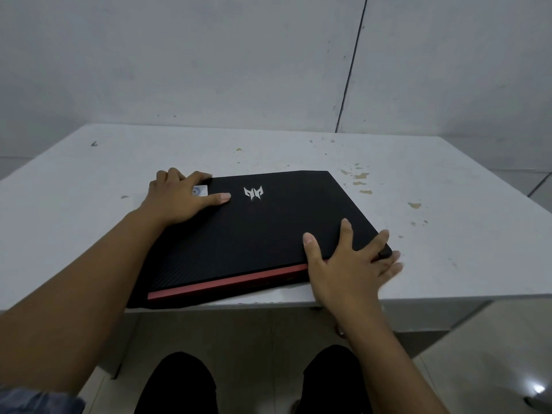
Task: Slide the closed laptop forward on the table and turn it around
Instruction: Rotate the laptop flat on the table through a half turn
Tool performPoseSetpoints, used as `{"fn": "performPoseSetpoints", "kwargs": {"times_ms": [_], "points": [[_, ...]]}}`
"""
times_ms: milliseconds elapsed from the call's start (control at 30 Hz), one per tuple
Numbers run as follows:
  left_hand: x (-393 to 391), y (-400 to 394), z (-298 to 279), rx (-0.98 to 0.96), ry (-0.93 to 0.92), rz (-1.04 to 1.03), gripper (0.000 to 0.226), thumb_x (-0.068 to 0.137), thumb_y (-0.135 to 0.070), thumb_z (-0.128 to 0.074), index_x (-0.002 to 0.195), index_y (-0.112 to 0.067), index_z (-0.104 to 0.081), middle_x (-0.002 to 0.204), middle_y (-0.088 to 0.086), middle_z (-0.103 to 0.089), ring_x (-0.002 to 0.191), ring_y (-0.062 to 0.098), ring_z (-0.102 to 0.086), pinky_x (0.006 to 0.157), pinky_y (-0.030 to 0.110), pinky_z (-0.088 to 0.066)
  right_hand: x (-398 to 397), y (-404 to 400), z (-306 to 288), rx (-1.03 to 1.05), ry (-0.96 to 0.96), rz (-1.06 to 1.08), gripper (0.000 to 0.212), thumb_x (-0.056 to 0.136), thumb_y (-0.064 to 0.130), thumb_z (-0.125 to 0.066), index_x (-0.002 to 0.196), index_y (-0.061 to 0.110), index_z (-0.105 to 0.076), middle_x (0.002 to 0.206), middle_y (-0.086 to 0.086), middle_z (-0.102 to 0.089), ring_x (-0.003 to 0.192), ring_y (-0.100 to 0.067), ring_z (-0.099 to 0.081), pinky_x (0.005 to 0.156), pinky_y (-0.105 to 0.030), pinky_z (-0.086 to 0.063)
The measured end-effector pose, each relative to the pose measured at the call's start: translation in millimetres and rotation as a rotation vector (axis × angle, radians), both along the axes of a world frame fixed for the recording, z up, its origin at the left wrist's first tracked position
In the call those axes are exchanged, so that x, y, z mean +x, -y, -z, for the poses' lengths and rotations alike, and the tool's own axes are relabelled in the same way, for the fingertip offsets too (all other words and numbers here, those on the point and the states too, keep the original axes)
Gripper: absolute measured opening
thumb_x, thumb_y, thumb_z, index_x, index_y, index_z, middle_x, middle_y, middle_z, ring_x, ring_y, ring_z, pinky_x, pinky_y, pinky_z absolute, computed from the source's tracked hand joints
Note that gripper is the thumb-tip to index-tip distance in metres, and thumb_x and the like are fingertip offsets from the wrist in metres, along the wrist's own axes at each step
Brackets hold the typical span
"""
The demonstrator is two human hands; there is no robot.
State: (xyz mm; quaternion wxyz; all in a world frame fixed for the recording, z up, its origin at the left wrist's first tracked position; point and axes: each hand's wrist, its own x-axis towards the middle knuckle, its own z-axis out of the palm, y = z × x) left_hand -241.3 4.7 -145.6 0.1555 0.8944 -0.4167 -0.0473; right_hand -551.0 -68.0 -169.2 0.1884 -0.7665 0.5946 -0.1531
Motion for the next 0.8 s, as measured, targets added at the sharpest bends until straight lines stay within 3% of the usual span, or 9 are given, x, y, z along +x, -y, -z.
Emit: {"fn": "performPoseSetpoints", "kwargs": {"times_ms": [533,700,800], "points": [[-51,-30,3,0.005,0.026,-0.294,0.102,0.072,-0.097,-0.028,0.15,-0.034,-0.039,0.146,0.023,-0.039,0.14,0.039,-0.027,0.11,0.049,-0.021,13,84,-15,0.048,-0.018,-0.22,0.079,0.088,0.081,-0.033,0.157,0.047,-0.019,0.17,-0.013,0.006,0.15,-0.054,0.01,0.12,-0.062,0.011],[-61,-32,4,-0.023,0.037,-0.323,0.104,0.07,-0.099,-0.025,0.15,-0.035,-0.041,0.144,0.022,-0.041,0.138,0.039,-0.028,0.11,0.049,-0.022,9,79,-15,0.05,0.144,-0.196,0.081,0.087,0.079,-0.042,0.157,0.043,-0.026,0.17,-0.012,0.01,0.154,-0.044,0.006,0.124,-0.056,0.003],[-50,-36,3,-0.001,0.032,-0.292,0.103,0.067,-0.1,-0.028,0.147,-0.038,-0.044,0.143,0.018,-0.044,0.137,0.04,-0.032,0.108,0.051,-0.025,6,45,-11,0.071,0.258,-0.101,0.082,0.092,0.073,-0.042,0.161,0.037,-0.017,0.169,-0.013,0.018,0.155,-0.043,0.003,0.125,-0.053,-0.009]]}}
